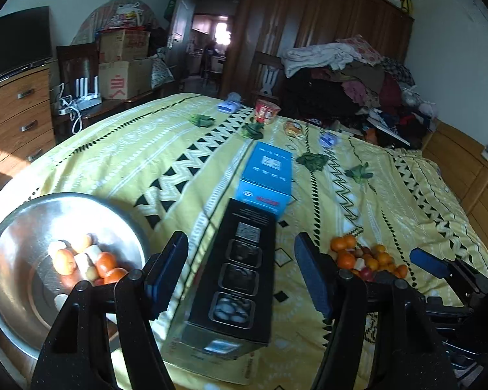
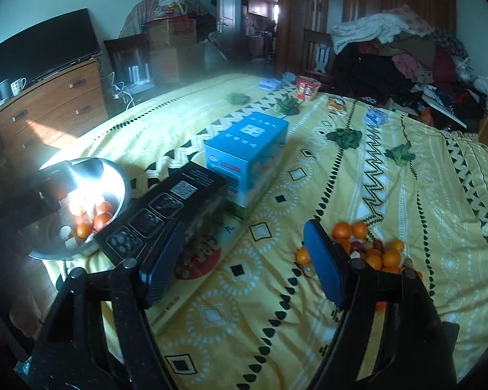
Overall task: Organize fruits
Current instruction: 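Move both open tools back toward the fruit pile, then grasp a red plum with the left tool while the right tool grasps an orange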
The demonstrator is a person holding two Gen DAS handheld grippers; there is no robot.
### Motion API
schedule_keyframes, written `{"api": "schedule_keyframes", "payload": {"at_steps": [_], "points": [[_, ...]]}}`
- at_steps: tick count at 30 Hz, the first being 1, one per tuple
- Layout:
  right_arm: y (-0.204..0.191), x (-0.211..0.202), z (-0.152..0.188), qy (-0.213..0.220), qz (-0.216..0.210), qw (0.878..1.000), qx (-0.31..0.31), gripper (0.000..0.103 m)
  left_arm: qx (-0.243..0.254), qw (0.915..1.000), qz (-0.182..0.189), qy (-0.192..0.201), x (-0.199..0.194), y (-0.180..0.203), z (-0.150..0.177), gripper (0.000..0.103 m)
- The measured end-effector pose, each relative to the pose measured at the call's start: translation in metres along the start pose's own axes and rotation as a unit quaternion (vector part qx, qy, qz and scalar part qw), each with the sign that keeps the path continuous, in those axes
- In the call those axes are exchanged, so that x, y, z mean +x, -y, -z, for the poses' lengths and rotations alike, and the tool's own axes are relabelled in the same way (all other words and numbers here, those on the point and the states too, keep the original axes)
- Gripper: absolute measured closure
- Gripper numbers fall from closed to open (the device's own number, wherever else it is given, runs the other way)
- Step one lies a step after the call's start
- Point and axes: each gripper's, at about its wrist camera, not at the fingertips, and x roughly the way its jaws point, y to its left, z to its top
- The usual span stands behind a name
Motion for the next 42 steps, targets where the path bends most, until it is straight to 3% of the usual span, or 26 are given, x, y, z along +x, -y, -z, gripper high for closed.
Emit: {"api": "schedule_keyframes", "payload": {"at_steps": [6, 10, 15, 21, 33, 36, 42], "points": [[0.083, 0.008, 0.076, -0.049, 0.019, 0.996, 0.071, 0.028, 0.064, 0.9950, 0.065, -0.042, 0.029, 0.079, 0.031, 0.034], [0.133, 0.005, 0.123, -0.079, 0.027, 0.988, 0.130, 0.044, 0.083, 0.9868, 0.102, -0.094, 0.065, 0.116, 0.058, 0.034], [0.169, 0.002, 0.154, -0.090, 0.021, 0.979, 0.181, 0.048, 0.103, 0.9724, 0.119, -0.173, 0.130, 0.146, 0.094, 0.064], [0.194, 0.014, 0.171, -0.090, 0.003, 0.973, 0.214, 0.048, 0.124, 0.9589, 0.139, -0.214, 0.189, 0.179, 0.113, 0.069], [0.237, 0.026, 0.177, -0.081, -0.004, 0.966, 0.246, 0.048, 0.136, 0.9597, 0.109, -0.221, 0.245, 0.199, 0.130, 0.069], [0.256, 0.030, 0.168, -0.069, 0.002, 0.962, 0.263, 0.048, 0.136, 0.9617, 0.106, -0.213, 0.246, 0.197, 0.132, 0.077], [0.298, 0.057, 0.139, -0.045, 0.013, 0.954, 0.295, 0.047, 0.128, 0.9672, 0.116, -0.186, 0.229, 0.194, 0.124, 0.077]]}}
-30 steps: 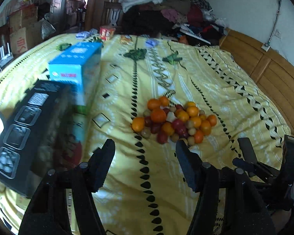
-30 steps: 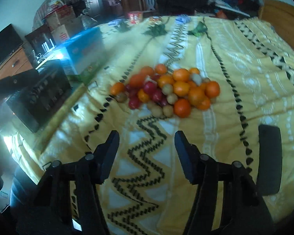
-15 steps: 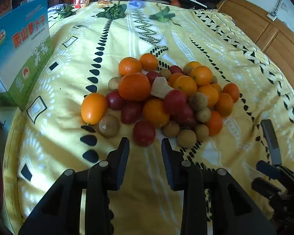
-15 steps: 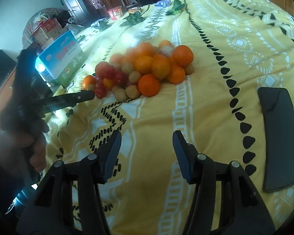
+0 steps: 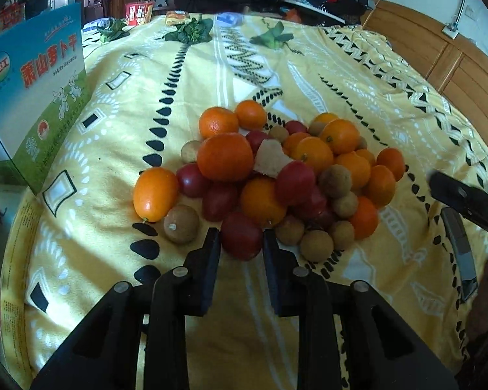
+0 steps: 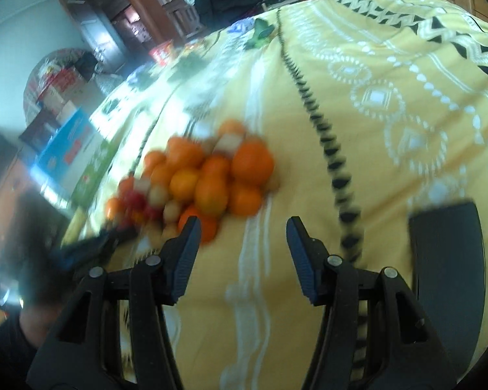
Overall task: Organize fruits
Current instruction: 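Grasp a red plum with the left tool while the right tool grasps an orange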
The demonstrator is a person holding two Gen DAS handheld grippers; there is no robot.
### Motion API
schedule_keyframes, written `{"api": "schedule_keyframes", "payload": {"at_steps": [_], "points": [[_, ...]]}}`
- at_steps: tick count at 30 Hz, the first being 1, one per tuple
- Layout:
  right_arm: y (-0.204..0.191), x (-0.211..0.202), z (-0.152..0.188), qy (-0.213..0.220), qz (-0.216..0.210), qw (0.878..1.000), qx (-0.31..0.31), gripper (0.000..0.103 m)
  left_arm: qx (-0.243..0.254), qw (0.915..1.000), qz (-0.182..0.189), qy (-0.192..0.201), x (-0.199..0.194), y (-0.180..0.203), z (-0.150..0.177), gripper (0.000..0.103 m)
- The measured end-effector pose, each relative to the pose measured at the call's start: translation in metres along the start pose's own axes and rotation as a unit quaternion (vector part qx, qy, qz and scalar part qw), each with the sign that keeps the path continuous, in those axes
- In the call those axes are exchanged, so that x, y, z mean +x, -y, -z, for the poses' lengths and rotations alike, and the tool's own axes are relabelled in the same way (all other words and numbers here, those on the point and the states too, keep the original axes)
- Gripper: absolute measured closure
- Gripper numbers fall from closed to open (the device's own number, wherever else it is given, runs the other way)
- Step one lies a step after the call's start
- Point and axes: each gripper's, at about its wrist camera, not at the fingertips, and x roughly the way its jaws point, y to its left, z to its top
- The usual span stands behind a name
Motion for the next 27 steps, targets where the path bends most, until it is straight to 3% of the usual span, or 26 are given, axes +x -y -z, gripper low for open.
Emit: {"api": "schedule_keyframes", "payload": {"at_steps": [7, 9, 10, 11, 17, 22, 27], "points": [[0.002, 0.048, -0.029, -0.023, 0.012, 1.000, 0.008, 0.046, 0.006, 0.9996, 0.012, 0.026, -0.021, 0.004, -0.013, 0.077], [0.002, 0.055, -0.027, -0.036, 0.022, 0.999, 0.003, 0.050, 0.003, 0.9995, 0.014, 0.028, -0.026, 0.004, -0.014, 0.077], [0.003, 0.057, -0.025, -0.040, 0.022, 0.999, 0.005, 0.064, 0.002, 0.9995, 0.014, 0.030, -0.028, 0.004, -0.015, 0.077], [0.004, 0.057, -0.024, -0.043, 0.020, 0.999, 0.006, 0.063, 0.001, 0.9994, 0.013, 0.032, -0.031, 0.005, -0.015, 0.077], [-0.028, 0.023, -0.017, -0.011, 0.051, 0.997, -0.059, 0.064, 0.000, 0.9989, 0.009, 0.047, -0.056, 0.012, -0.017, 0.077], [-0.084, -0.014, -0.005, 0.019, 0.079, 0.984, -0.160, 0.064, 0.007, 0.9972, 0.006, 0.074, -0.095, 0.016, -0.017, 0.077], [-0.127, -0.037, 0.008, 0.036, 0.091, 0.972, -0.215, 0.064, 0.002, 0.9944, -0.003, 0.106, -0.137, 0.009, -0.014, 0.077]]}}
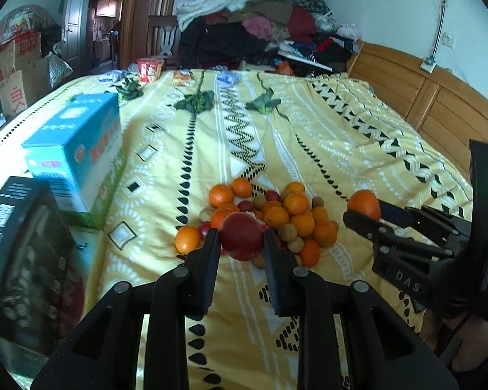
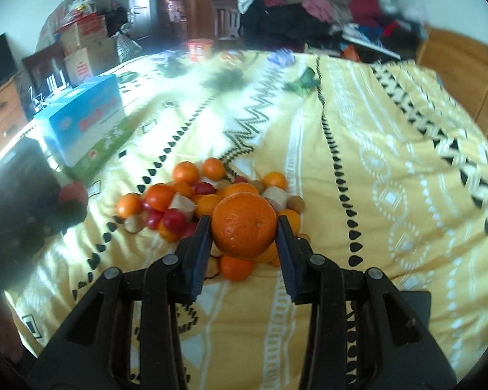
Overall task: Organize fruits
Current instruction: 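Grasp a red plum with the left tool while the right tool grasps an orange, then carry the plum and orange over the steel basin and open both tools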
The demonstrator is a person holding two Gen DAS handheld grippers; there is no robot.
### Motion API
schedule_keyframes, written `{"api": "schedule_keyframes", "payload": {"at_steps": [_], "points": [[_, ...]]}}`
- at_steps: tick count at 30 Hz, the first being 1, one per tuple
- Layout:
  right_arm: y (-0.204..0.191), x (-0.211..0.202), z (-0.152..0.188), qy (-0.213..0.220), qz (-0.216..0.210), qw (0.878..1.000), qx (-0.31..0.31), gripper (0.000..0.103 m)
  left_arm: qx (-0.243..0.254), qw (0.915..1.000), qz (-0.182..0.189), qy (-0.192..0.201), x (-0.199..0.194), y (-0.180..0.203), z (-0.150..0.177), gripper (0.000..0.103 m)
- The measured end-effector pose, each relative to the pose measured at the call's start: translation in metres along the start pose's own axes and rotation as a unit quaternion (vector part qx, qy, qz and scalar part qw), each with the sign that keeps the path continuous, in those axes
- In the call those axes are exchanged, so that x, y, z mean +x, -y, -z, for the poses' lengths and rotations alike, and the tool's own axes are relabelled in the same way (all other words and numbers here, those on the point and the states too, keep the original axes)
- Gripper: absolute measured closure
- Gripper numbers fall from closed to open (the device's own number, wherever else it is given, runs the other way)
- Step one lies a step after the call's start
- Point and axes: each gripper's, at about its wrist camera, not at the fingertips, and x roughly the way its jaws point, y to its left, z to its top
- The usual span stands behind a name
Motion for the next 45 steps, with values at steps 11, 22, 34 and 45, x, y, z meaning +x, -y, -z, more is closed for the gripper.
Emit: {"api": "schedule_keyframes", "payload": {"at_steps": [11, 22, 34, 45], "points": [[-0.051, -0.035, -0.020, 0.028, -0.004, 0.999, -0.040, 0.064, -0.033, 0.9979, -0.016, 0.054, -0.065, -0.036, -0.009, 0.077], [-0.110, -0.050, -0.036, 0.041, -0.014, 0.996, -0.084, 0.064, -0.089, 0.9913, -0.046, 0.086, -0.111, -0.101, -0.003, 0.077], [-0.213, -0.056, -0.057, 0.053, -0.070, 0.985, -0.148, 0.064, -0.172, 0.9715, -0.114, 0.117, -0.172, -0.207, 0.021, 0.077], [-0.311, -0.045, -0.063, 0.016, -0.195, 0.965, -0.174, 0.064, -0.244, 0.9467, -0.176, 0.116, -0.209, -0.306, 0.063, 0.077]]}}
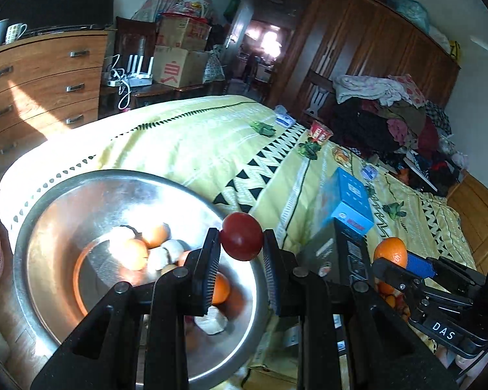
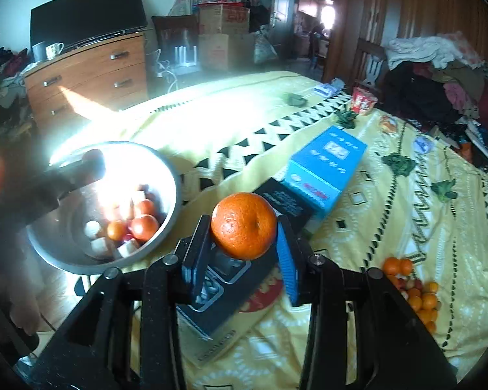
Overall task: Organize fruits
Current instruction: 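Carry the plum and orange over the steel basin and open both tools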
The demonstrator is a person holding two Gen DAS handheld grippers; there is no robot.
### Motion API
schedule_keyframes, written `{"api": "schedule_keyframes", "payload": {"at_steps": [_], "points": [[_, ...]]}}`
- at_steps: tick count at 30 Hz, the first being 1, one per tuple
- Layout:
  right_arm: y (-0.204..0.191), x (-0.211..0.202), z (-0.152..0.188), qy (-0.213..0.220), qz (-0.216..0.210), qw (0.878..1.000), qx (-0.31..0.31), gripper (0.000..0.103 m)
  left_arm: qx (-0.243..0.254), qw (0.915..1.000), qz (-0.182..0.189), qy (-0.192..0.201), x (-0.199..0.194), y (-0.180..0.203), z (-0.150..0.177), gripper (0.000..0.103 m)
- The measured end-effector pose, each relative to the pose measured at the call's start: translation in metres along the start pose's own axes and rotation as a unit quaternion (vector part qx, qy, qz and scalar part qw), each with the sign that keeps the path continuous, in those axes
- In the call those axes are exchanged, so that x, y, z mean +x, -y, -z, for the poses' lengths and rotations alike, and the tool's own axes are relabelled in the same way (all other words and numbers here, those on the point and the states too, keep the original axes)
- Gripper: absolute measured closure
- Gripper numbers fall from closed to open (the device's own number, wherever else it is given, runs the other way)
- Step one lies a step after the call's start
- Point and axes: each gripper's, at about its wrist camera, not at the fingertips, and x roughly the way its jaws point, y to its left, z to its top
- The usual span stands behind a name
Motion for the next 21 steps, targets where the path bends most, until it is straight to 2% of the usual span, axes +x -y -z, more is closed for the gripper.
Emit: {"api": "schedule_keyframes", "payload": {"at_steps": [5, 10, 21], "points": [[-0.036, 0.032, -0.007, -0.029, -0.065, 0.997, -0.001, 0.064, -0.033, 0.9990, -0.027, -0.012, 0.009, -0.038, 0.004, 0.077], [-0.068, 0.059, -0.010, -0.058, -0.098, 0.993, -0.017, 0.064, -0.044, 0.9978, -0.039, -0.029, 0.021, -0.056, 0.012, 0.077], [-0.099, 0.088, -0.009, -0.094, -0.115, 0.988, -0.037, 0.063, -0.053, 0.9957, -0.050, -0.056, 0.035, -0.073, 0.017, 0.077]]}}
